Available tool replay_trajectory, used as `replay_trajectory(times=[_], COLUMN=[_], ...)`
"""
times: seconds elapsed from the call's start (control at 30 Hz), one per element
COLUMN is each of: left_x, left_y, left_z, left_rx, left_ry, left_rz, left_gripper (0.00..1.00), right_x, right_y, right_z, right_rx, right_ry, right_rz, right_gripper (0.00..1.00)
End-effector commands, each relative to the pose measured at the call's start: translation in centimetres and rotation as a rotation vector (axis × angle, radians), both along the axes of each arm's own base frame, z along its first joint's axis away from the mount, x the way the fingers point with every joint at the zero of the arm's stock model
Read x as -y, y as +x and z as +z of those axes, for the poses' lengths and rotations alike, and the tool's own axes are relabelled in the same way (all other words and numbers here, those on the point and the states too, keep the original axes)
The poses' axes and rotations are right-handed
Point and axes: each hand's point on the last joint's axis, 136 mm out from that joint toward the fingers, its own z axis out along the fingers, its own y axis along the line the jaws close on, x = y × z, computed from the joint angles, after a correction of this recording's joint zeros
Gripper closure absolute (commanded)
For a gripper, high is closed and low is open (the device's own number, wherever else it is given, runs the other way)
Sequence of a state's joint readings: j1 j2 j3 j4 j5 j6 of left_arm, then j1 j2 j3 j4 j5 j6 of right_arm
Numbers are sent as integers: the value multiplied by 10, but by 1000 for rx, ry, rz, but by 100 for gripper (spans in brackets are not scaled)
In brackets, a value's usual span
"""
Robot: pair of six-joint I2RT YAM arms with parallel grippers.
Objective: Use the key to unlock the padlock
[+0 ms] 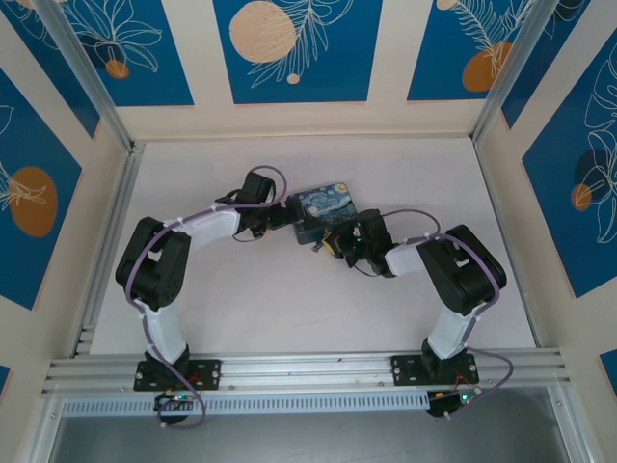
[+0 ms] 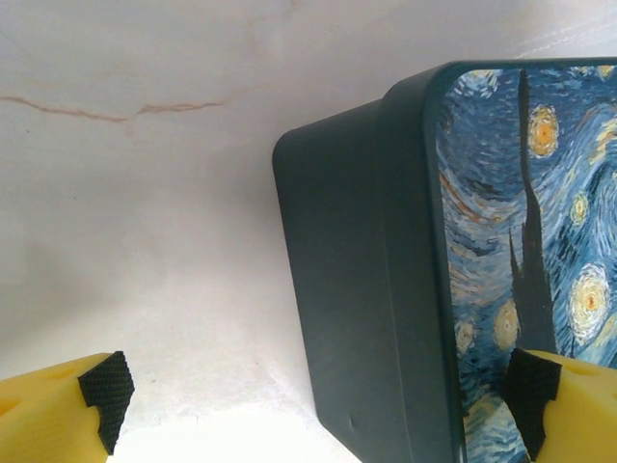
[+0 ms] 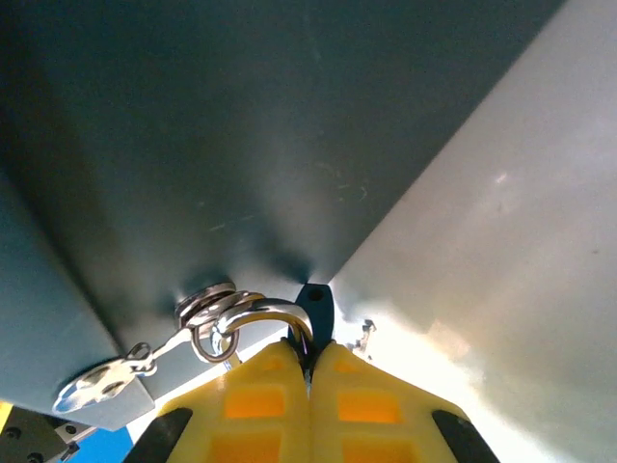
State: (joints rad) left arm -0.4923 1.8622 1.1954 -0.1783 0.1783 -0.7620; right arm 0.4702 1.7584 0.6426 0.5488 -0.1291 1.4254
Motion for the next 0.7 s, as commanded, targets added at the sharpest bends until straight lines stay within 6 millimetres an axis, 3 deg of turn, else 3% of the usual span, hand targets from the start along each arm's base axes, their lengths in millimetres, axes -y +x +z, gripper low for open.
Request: replay_trajectory(times=[0.0, 0.13, 0.3, 0.53, 0.67], left_x=[-17, -18, -18, -15, -13], left_y=[-55, -57, -58, -55, -52], left_z=[-69, -74, -78, -79, -78], left_rx=[-241, -262, -282, -288, -282], left_ry=[150, 157, 167, 167, 159], left_rz=[-30, -26, -27, -28, -31], left_gripper=[1, 1, 1, 1, 1], right_x=[4, 15, 43, 75, 85], right_y=[1, 6, 15, 40, 37], right_z=[-13, -9, -2, 33, 39], right_rx=[-39, -27, -5, 106, 115], right_ry=[-16, -32, -55, -26, -28], right_rz=[-39, -43, -69, -46, -29], right_gripper=[100, 100, 100, 100, 100])
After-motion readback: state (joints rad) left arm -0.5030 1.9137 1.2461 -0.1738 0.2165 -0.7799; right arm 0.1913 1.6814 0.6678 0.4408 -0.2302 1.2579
